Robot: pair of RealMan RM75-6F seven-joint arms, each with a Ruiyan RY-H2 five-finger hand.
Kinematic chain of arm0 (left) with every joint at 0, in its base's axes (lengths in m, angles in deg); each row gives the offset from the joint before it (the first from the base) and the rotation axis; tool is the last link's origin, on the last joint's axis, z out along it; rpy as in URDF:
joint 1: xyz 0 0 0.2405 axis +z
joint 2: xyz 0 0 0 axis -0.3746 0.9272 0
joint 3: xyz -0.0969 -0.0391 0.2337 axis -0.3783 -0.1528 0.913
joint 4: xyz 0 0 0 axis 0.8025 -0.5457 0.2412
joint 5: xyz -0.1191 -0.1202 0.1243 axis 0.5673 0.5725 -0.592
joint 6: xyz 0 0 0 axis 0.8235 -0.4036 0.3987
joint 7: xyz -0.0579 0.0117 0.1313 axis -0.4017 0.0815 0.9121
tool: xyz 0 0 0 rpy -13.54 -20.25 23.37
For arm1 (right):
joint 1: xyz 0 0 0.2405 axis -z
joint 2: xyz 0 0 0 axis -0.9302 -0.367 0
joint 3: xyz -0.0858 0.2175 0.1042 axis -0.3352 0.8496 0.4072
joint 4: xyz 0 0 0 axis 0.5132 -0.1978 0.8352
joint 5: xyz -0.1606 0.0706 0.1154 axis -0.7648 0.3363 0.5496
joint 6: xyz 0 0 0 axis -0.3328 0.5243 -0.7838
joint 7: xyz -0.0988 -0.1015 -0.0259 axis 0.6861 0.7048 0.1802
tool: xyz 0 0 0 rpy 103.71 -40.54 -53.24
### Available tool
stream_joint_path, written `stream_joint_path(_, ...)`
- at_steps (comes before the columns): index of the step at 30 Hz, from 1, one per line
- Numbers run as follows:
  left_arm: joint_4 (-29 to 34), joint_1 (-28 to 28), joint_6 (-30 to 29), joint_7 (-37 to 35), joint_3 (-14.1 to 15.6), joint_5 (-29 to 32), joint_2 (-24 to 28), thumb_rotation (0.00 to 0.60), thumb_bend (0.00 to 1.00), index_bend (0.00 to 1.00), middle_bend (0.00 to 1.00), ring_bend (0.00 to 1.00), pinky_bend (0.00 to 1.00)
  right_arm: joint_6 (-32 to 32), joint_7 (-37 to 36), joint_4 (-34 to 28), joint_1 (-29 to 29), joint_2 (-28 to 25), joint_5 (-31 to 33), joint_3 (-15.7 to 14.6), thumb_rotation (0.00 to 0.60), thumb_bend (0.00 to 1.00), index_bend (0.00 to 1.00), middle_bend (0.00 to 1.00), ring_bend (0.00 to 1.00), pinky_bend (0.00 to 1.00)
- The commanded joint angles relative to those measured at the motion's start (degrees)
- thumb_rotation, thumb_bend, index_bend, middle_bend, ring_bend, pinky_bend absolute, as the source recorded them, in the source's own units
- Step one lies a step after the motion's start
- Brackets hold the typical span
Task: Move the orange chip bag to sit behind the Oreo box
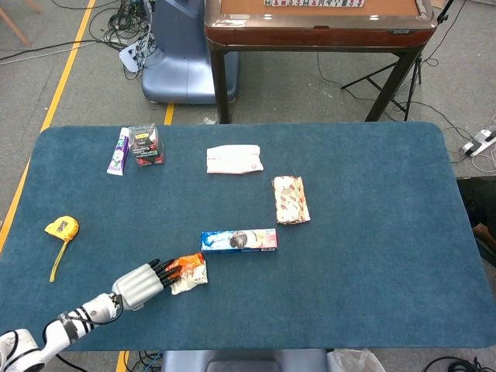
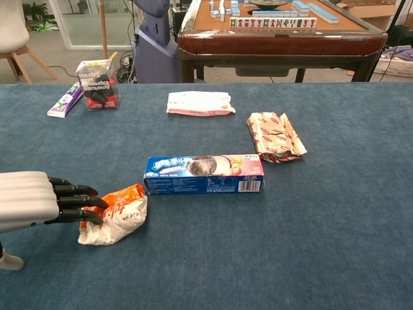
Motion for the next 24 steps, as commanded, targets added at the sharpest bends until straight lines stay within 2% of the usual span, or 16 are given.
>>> stream_joint_path(1, 0.2, 0.7, 0.3, 2.1, -0.8, 1.7, 0.5, 0.6, 0.04, 0.14, 0.05, 0.0, 0.2, 0.0, 0.0, 0.0, 0.0, 0.0, 0.0, 0.0, 0.6, 0.0, 0.32, 0.4, 0.34, 0.49)
stream_joint_path(24, 1.5, 3.0, 4.0, 16.2, -6.9, 16.7, 1.0, 0.6, 0.04, 0.14, 0.05, 0.0, 0.2, 0.3, -0.2, 0.0, 0.0, -0.1, -0.3, -0.2, 0.6, 0.0, 0.32, 0.4, 0.34, 0.49)
